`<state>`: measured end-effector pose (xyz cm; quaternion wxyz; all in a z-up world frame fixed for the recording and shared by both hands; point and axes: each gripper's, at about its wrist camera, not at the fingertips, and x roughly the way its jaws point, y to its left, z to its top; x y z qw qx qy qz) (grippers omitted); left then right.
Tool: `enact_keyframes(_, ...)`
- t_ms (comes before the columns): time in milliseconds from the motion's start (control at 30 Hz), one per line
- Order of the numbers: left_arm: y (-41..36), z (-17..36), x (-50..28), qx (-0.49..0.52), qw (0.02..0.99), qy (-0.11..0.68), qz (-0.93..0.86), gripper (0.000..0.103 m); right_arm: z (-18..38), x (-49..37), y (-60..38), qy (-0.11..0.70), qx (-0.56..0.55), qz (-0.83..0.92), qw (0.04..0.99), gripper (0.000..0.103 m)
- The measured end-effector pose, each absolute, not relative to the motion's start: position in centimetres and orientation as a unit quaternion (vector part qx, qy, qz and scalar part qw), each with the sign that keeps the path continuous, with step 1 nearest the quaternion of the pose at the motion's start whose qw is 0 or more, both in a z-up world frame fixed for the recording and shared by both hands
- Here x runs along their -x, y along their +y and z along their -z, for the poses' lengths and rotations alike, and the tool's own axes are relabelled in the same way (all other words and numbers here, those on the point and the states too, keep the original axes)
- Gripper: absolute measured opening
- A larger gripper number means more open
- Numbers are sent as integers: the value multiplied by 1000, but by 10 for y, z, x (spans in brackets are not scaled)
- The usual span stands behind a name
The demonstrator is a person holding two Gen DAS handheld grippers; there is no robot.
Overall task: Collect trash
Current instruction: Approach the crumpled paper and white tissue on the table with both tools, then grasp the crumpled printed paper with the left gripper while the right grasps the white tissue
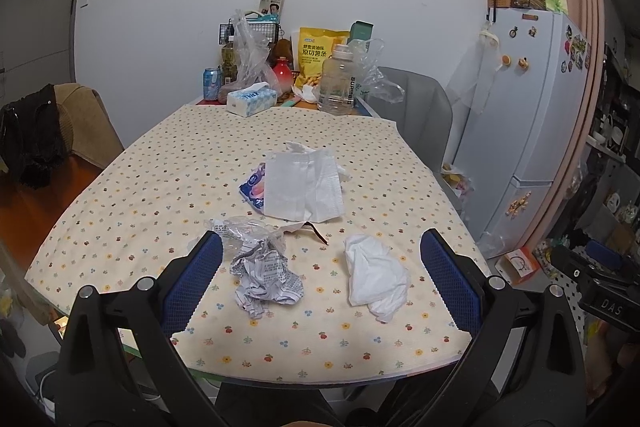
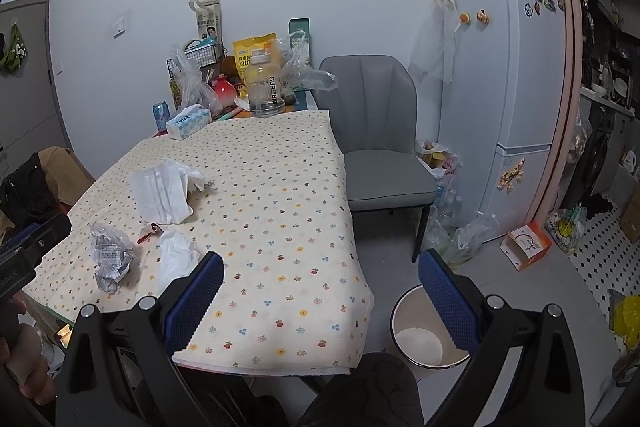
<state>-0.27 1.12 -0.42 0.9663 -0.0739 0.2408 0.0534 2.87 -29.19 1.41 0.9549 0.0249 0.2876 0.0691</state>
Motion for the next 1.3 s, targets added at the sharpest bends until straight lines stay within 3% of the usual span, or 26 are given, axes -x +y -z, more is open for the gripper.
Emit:
enact_keyframes(767,78,53,-12,137,942,294,-84,97,20,-63,-211,332,-6,-191,924,95)
enact_keyframes(933,79,68,-27,144,936,313,-74,85,32,-73,-203,350,-15,-203,914,95)
enact_keyframes(1233,81,96,-56,165,920,349,-71,82,54,-88,-188,378,-11,-226,898,91)
enact_keyframes(1300,81,102,-61,170,915,358,-70,76,57,-91,-185,383,-12,-232,894,91)
